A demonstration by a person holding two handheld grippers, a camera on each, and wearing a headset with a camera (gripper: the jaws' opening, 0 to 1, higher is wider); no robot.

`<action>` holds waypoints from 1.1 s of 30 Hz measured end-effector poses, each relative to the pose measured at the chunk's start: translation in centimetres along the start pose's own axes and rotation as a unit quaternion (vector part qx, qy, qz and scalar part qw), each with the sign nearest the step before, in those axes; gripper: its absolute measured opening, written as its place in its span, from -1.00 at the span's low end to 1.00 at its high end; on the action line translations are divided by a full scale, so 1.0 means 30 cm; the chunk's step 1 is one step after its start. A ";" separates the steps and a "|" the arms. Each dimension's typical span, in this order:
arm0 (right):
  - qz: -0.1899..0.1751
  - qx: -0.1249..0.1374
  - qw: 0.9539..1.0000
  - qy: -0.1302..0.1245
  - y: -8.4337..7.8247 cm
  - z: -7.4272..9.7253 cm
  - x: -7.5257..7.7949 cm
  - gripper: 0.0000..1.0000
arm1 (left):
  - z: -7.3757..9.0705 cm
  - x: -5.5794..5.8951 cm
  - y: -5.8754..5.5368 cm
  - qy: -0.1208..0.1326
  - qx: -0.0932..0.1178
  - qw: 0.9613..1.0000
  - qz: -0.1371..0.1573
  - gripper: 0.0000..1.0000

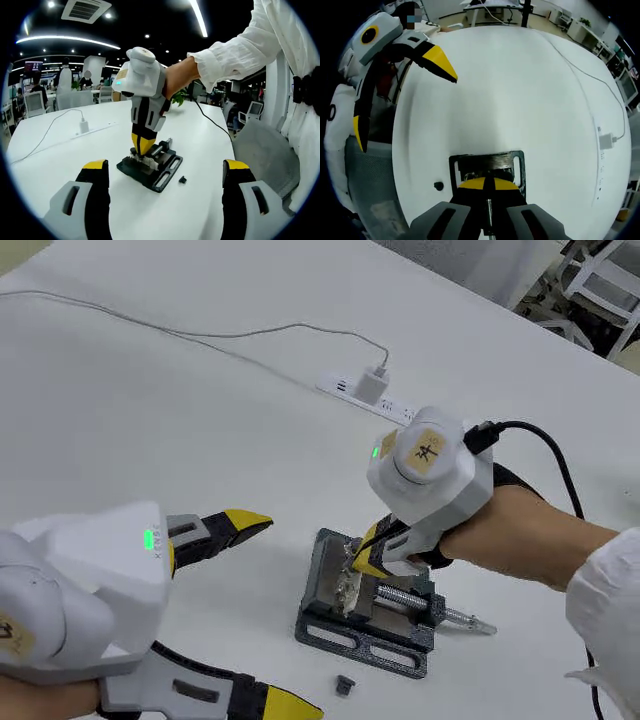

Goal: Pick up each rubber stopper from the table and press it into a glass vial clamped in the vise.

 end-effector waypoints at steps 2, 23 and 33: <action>-0.005 0.003 1.000 -0.001 -0.001 0.002 0.004 -1.00 | 0.000 0.005 -0.003 -0.002 -0.005 1.000 -0.002 0.87; -0.060 0.109 0.991 -0.042 -0.033 0.015 -0.003 -1.00 | 0.031 0.039 0.009 -0.001 -0.036 0.999 -0.015 0.87; -0.081 0.125 0.988 -0.046 -0.042 0.017 0.009 -0.95 | 0.039 0.043 0.023 0.003 -0.038 0.999 -0.017 0.86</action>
Point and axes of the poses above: the centre of the closed fingertips' face, and the gripper's own axes: z roughly backward along the fingers, x roughly to its right, y roughly out of its top, the point moved 4 cm from there along z, roughly backward along the fingers, and after that the axes turned 6 degrees about -y, right-handed, at the moved point
